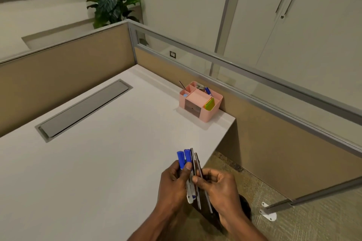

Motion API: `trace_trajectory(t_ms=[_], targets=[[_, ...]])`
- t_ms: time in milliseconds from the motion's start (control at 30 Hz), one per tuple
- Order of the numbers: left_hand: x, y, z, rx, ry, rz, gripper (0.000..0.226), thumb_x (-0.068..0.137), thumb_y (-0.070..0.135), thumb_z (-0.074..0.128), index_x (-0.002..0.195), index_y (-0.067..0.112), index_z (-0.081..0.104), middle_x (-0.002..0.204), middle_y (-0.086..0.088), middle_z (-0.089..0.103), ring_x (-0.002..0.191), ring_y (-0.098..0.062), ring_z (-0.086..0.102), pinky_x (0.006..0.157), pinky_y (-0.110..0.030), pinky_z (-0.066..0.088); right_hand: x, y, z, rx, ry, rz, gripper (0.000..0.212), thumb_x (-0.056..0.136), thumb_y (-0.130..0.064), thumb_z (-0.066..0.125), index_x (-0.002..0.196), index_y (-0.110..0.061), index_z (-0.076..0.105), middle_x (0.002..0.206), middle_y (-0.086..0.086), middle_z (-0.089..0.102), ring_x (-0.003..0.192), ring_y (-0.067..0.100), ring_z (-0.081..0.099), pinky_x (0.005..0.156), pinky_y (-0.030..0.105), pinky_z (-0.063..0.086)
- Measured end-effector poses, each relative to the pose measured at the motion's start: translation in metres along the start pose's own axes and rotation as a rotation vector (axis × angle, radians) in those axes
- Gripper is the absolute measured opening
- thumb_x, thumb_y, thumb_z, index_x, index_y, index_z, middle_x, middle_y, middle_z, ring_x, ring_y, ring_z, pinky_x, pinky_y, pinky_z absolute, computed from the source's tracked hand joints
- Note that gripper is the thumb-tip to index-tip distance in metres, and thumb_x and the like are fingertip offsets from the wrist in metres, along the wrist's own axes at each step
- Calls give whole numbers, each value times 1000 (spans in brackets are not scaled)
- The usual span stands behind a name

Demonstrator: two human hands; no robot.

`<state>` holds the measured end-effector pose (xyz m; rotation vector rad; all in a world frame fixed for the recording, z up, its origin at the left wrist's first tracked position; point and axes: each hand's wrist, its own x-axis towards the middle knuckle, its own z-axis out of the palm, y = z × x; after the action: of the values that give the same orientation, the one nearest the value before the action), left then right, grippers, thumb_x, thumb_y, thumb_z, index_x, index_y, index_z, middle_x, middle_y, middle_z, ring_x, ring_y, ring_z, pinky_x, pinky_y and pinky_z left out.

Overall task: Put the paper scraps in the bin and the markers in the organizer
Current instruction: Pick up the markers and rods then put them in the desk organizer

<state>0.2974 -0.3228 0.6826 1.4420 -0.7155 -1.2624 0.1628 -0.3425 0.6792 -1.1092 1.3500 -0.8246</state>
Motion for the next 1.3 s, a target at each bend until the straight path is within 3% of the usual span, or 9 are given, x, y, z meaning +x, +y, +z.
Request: trace_trajectory(t_ms=[233,400,567,700,767,867,967,1100,1300], targets=[[40,8,-2,54,-61,-12,21,104,29,56,117,20,70,107,1,80,101,-22,77,95,-54,59,40,-12,5,-20,-80,2,16,83,-13,85,94,-24,84,90,1,82,85,20,80,79,35,65],[75,11,3,178,-37,-2,16,105,37,52,116,26,55,99,11,80,84,-14,78,65,-32,64,79,-19,4,-81,-91,-34,18,83,-16,87,91,-32,84,84,1,80,70,14,74,61,26,59],[121,22,22,226,85,4,12,105,36,52,107,25,55,89,-1,73,70,-11,73,48,-22,56,134,-27,2,-117,-120,-51,14,91,-16,79,93,-30,82,82,1,78,51,8,57,56,24,55],[170,38,51,238,149,-14,13,106,36,50,109,24,54,98,1,68,75,-11,73,55,-25,60,187,-41,-5,-114,-111,-58,14,96,-13,72,96,-26,78,83,0,77,63,8,65,59,24,56],[196,46,68,269,178,-1,11,106,38,51,108,28,55,105,7,66,84,-13,71,71,-32,64,214,-48,-9,-118,-87,-58,11,99,-19,69,99,-29,75,86,-4,77,71,10,70,63,24,57],[237,62,94,262,201,-1,9,104,38,56,111,32,58,112,16,62,98,-6,63,80,-19,49,253,-60,-20,-202,-42,-101,14,102,-30,60,110,-41,66,95,-12,75,93,4,72,78,25,61],[275,75,118,222,205,9,16,99,38,65,114,31,62,110,21,63,100,-2,61,76,-11,42,288,-73,-36,-250,-15,-157,18,106,-30,53,116,-44,57,102,-13,72,96,-1,69,74,21,60],[316,84,138,163,220,49,15,93,36,74,105,28,73,104,12,72,101,-12,65,83,-22,51,328,-88,-58,-334,33,-234,25,104,-33,53,126,-26,61,104,-2,71,95,16,71,77,25,61],[358,86,151,241,227,98,23,91,29,77,114,25,75,107,9,72,98,-13,65,84,-30,59,369,-102,-72,-434,37,-278,39,104,-27,57,141,-14,56,117,5,68,107,14,67,89,32,61]])
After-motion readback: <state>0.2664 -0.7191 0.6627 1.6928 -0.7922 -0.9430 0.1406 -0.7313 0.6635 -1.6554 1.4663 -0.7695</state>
